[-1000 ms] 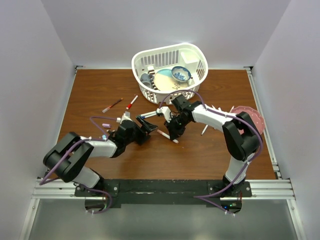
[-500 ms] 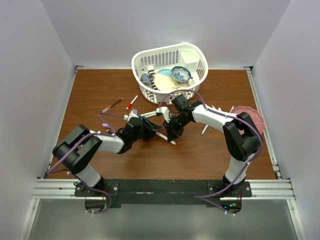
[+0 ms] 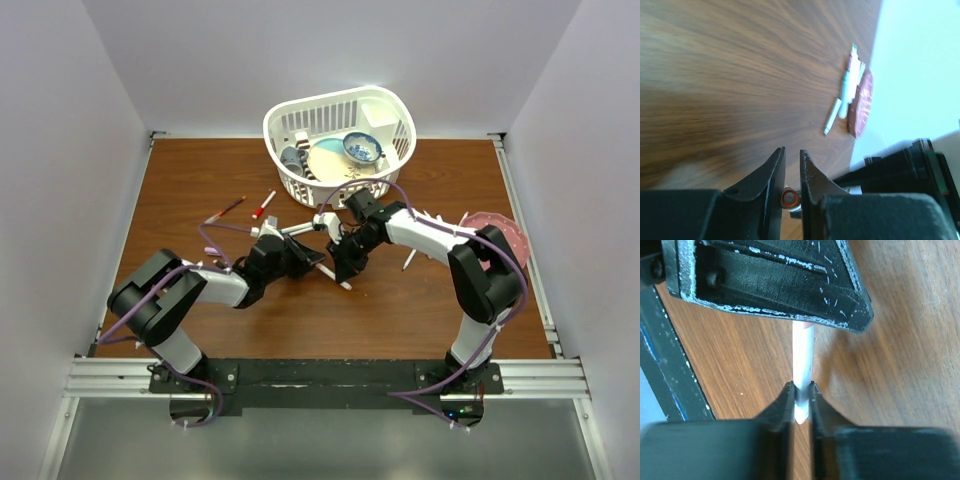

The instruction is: Open the pen caps

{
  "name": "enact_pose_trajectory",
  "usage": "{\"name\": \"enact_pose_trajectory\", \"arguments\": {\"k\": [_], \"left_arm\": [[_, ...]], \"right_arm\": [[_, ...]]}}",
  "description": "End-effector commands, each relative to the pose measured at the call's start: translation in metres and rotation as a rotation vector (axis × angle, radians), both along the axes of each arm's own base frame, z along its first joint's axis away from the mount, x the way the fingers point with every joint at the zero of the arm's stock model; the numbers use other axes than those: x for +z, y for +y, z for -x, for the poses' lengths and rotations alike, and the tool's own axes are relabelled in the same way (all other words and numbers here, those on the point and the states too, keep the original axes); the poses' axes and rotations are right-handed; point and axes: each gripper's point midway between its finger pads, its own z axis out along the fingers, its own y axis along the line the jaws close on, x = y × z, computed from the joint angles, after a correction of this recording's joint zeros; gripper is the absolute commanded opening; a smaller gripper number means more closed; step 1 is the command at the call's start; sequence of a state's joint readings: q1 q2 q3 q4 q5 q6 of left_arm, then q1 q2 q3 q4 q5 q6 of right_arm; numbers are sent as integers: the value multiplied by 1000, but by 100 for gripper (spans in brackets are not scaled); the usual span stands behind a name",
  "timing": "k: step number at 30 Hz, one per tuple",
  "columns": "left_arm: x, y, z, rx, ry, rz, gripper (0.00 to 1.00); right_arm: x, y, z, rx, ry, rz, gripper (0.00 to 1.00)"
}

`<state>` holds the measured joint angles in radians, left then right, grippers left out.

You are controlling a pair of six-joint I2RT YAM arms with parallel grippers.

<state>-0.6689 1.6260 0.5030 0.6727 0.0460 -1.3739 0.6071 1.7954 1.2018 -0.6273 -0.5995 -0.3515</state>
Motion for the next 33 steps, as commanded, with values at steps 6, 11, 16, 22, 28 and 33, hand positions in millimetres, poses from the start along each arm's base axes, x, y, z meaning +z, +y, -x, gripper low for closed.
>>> {"name": "enact_pose_trajectory", "arguments": {"k": [6,11,16,22,28,33], "left_arm": [[88,-29,27,-297,-506,190,0],[102,-34,33,-334,-571,252,0],[104,-17,19,-223,-598,187,0],[132,87,-32,303,-625,-28,0],[185,210,-55,713,-619,-190,0],[169,230,-51,664,-518,-291,0]], "right_arm": [[57,15,30,150,60,-266,61],[58,17,34,149,98,-289,59],[63,18,36,143,123,-297,2],[58,15,40,141,132,-280,0],[56,15,44,156,133,-268,0],[56,12,35,142,63,-229,0]]}}
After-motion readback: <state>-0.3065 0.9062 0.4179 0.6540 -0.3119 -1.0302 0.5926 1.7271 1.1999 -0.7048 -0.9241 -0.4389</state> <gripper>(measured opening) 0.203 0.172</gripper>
